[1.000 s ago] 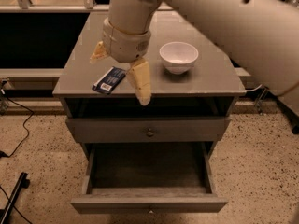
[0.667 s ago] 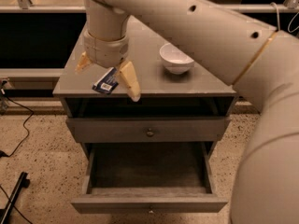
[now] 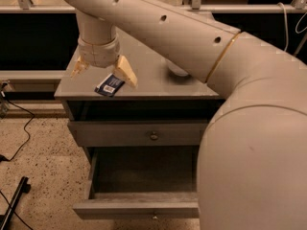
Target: Place rxbar blueberry into middle drawer
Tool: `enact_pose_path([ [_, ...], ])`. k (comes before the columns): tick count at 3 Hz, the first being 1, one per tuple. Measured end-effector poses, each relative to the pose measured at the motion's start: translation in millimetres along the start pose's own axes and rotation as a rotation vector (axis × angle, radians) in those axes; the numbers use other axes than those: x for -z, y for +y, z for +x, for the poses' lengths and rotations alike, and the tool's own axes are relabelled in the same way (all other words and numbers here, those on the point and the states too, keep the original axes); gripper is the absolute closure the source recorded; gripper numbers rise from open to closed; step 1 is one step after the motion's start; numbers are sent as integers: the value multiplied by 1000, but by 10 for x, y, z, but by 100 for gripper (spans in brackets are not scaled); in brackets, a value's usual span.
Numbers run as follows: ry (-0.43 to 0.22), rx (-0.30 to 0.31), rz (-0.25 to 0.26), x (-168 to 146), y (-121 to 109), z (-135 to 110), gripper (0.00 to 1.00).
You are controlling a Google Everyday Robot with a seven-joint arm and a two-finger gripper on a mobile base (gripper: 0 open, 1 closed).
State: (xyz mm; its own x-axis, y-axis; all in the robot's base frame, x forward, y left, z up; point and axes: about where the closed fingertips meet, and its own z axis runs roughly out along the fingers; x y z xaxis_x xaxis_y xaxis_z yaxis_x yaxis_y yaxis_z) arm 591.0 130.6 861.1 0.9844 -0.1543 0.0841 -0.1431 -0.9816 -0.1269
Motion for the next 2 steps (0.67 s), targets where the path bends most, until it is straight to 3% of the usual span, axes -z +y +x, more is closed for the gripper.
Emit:
enact_pose_path([
  [1,71,57,-17,19,-42,211,0],
  [2,116,42,-53,-10,-47,407,0],
])
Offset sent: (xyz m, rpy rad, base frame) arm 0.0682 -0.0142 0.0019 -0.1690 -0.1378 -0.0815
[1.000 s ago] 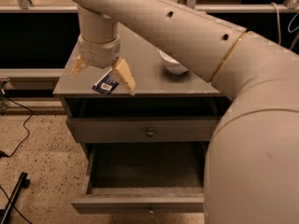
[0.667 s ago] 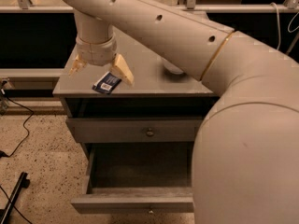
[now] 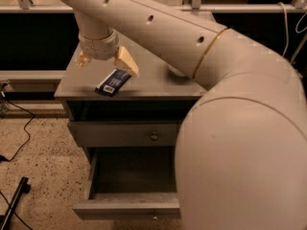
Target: Place rxbar blueberry into middle drawer
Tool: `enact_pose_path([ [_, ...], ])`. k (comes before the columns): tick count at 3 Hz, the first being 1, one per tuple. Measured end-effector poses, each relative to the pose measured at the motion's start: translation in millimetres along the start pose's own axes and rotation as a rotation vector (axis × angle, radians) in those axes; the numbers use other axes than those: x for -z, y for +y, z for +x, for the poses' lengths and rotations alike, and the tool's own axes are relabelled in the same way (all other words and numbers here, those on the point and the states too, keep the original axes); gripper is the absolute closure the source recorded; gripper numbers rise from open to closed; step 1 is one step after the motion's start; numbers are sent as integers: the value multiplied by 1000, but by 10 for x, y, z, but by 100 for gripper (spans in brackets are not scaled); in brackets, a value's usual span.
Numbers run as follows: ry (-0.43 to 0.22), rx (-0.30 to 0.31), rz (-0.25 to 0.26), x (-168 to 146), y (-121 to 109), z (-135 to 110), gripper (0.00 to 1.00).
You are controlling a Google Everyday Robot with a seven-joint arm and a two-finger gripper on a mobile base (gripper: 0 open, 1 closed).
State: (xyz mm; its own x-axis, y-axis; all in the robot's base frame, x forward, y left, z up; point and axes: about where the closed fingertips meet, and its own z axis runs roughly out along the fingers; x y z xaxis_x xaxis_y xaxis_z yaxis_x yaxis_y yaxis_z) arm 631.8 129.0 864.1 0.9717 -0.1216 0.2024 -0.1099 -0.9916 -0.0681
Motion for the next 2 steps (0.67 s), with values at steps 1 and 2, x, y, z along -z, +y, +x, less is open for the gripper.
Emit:
enact_pose_path([
  [1,27,-70,-53,-116,53,194,12],
  [2,35,-116,-92,-220,104,293,26],
])
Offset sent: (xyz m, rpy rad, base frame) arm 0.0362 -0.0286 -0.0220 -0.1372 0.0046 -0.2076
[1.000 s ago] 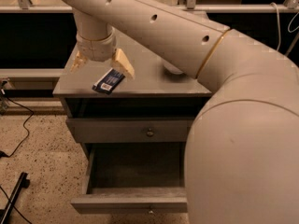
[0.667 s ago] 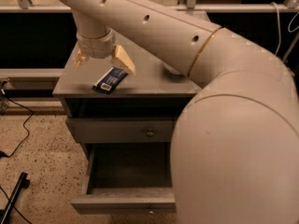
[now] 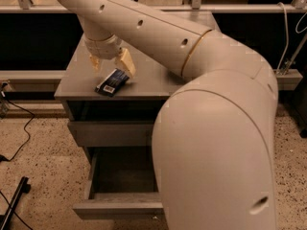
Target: Place rxbar blueberry into middle drawer
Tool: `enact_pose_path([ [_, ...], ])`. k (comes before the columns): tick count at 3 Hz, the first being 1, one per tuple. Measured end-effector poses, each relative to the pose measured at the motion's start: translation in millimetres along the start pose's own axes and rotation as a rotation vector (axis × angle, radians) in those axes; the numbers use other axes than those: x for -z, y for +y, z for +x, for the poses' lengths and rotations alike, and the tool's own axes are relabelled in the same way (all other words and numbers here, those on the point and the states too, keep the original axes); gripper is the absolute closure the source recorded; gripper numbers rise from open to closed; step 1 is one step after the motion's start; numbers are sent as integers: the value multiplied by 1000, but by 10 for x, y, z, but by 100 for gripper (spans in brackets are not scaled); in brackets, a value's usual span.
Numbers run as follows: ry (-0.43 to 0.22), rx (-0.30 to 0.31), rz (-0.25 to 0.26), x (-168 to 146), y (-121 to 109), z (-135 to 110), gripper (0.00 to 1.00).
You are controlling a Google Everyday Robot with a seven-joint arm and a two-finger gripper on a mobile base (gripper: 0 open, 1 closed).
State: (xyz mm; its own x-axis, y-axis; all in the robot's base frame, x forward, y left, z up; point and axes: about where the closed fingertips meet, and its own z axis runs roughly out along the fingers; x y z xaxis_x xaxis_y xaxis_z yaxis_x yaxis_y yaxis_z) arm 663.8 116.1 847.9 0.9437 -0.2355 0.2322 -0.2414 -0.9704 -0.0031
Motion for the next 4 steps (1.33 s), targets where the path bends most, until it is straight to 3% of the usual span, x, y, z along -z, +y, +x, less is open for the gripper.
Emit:
enact_pose_path([
  [2,-24,-51,-40,-125,109,73,38],
  [4,-52,-64,-54,-178,134,77,62],
])
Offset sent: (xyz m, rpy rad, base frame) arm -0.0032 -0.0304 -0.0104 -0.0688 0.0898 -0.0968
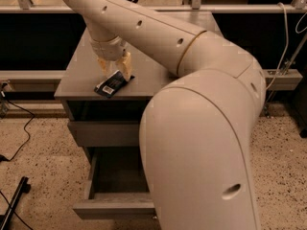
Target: Place rxbar blueberry into middle drawer
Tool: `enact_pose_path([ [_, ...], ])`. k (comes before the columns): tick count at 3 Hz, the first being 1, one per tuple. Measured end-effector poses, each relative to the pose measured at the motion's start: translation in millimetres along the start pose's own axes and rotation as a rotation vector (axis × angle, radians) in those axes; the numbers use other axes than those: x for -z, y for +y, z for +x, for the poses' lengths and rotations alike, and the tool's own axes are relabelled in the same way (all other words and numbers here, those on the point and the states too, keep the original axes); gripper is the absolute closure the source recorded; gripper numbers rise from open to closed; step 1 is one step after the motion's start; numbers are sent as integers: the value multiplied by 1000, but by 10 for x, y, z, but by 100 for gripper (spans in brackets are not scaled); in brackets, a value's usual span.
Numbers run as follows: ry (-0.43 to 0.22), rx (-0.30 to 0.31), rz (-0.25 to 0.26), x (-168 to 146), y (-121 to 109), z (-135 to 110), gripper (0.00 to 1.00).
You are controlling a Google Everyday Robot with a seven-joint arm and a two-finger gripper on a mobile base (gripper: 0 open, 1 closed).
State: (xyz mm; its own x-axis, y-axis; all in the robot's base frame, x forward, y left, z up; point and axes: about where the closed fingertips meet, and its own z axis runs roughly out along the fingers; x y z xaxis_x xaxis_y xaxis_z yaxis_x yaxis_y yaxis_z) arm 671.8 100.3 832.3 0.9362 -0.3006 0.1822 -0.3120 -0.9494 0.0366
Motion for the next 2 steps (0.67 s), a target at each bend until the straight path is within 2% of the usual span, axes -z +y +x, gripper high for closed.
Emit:
enact_pose_path([
  [1,0,0,0,6,0,1,85],
  [2,-29,-13,0,6,-12,-32,100],
])
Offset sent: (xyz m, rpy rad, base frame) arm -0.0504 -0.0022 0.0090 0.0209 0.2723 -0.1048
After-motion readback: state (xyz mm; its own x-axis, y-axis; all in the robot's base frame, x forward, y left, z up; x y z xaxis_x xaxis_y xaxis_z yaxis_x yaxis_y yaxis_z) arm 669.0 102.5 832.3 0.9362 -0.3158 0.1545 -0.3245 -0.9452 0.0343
